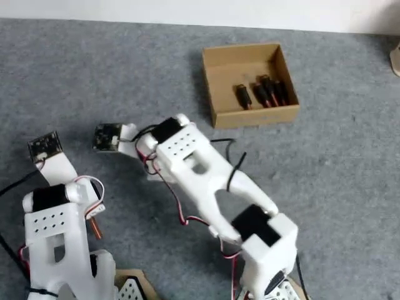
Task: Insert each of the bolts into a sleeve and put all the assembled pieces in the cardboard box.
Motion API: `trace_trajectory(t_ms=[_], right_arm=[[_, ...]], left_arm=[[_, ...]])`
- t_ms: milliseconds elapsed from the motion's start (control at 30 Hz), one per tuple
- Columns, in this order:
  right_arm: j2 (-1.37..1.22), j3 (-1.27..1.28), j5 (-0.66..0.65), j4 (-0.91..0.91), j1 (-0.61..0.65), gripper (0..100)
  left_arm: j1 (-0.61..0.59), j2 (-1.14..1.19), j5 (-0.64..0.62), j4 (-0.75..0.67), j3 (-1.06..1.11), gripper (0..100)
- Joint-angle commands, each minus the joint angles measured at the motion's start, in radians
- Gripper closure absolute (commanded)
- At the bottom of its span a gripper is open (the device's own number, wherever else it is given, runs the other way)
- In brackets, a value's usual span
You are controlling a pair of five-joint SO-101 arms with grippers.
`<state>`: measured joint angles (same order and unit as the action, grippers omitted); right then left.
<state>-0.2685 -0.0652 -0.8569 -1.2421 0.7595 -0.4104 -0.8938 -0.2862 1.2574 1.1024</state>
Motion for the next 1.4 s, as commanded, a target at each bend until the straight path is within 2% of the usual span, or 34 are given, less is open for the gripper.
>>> trace_trajectory(t_ms=[0,333,467,667,767,1100,1367], right_arm=[[-0.024,-0.073,-0.028,-0.007,0.035,84.5],[-0.251,-0.263,-0.026,-0.001,0.074,84.5],[-0.317,-0.367,-0.014,-0.028,0.076,84.4],[-0.32,-0.46,-0.002,-0.165,0.116,84.3],[-0.32,-0.496,0.054,-0.246,0.154,84.3],[-0.321,-0.519,0.14,-0.271,0.18,84.4],[-0.323,-0.519,0.138,-0.277,0.182,84.4]], left_arm=[[-0.008,-0.025,0.018,-0.017,0.004,99],[-0.008,-0.025,0.018,-0.018,0.019,99],[-0.007,-0.025,0.018,-0.075,0.054,99],[-0.007,-0.025,0.018,-0.121,0.082,99],[-0.004,-0.025,0.018,-0.123,0.082,99],[-0.004,-0.022,0.017,-0.169,0.085,99],[-0.007,-0.025,0.011,-0.354,0.179,99]])
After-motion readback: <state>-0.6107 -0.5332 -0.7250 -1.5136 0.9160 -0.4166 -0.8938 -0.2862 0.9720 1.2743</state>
